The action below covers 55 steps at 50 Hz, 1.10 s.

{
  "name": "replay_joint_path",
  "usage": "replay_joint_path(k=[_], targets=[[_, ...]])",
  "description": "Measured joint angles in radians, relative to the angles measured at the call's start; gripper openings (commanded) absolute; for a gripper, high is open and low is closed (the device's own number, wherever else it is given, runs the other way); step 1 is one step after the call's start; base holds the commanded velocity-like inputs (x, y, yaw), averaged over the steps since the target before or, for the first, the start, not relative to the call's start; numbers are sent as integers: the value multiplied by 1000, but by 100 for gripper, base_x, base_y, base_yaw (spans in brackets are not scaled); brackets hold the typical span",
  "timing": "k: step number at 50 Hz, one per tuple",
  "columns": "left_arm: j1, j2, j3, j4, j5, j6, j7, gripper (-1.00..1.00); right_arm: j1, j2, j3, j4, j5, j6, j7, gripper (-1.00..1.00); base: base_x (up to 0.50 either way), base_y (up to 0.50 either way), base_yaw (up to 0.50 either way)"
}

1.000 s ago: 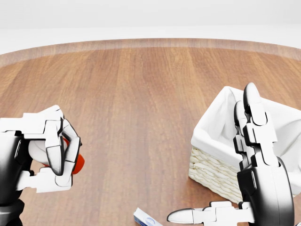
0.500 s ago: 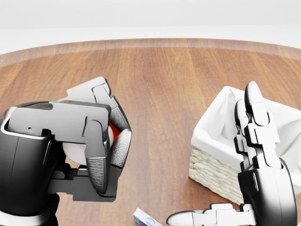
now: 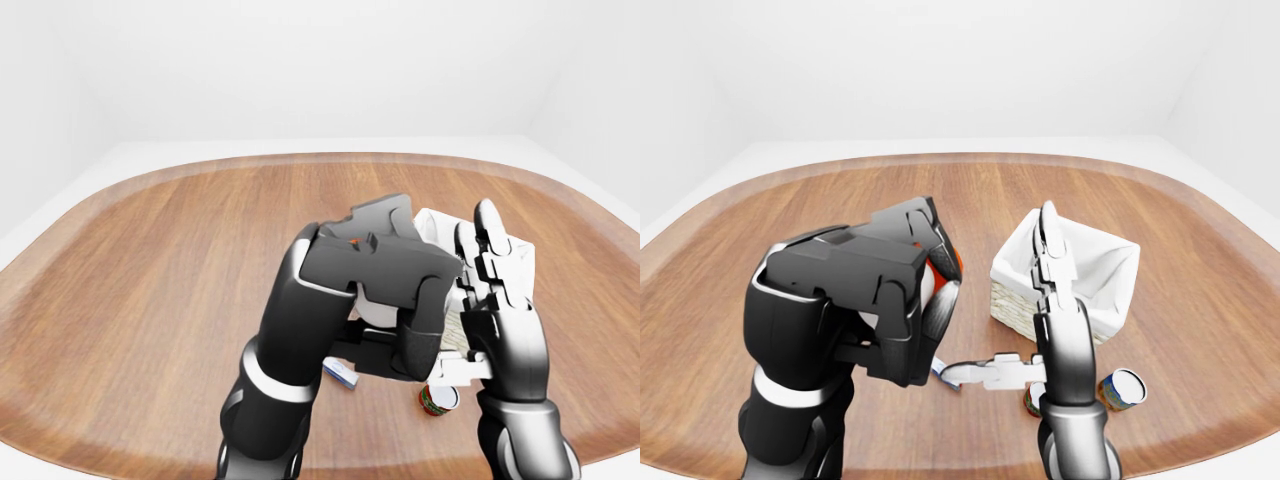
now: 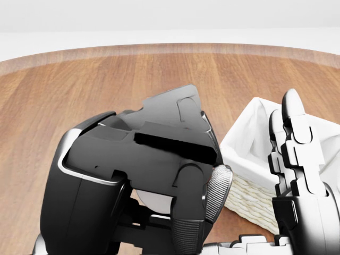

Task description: Pick up the ketchup, and put it in the basket.

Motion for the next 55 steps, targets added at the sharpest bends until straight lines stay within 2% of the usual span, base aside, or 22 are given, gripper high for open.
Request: replay_joint_path(k=[32,42,52,53,54,55], targets=[[36,-91,-263,25,20,0,97,-100,12,0,-10,-49,1,0,4,100,0,0,0],[50,-96,-315,31,2,0,129,-100,11,3,-15,-52,1,0,7,100,0,0,0],[58,-95,-342,32,-10,0,157,-100,12,6,-21,-55,1,0,6,100,0,0,0],[59,-95,-343,32,-11,0,160,-100,13,5,-21,-56,0,0,6,51,0,0,0],[59,-94,-344,32,-12,0,162,-100,14,5,-21,-56,-1,0,6,51,0,0,0],[60,-94,-345,33,-13,0,164,-98,15,5,-21,-56,-1,0,5,-100,0,0,0]])
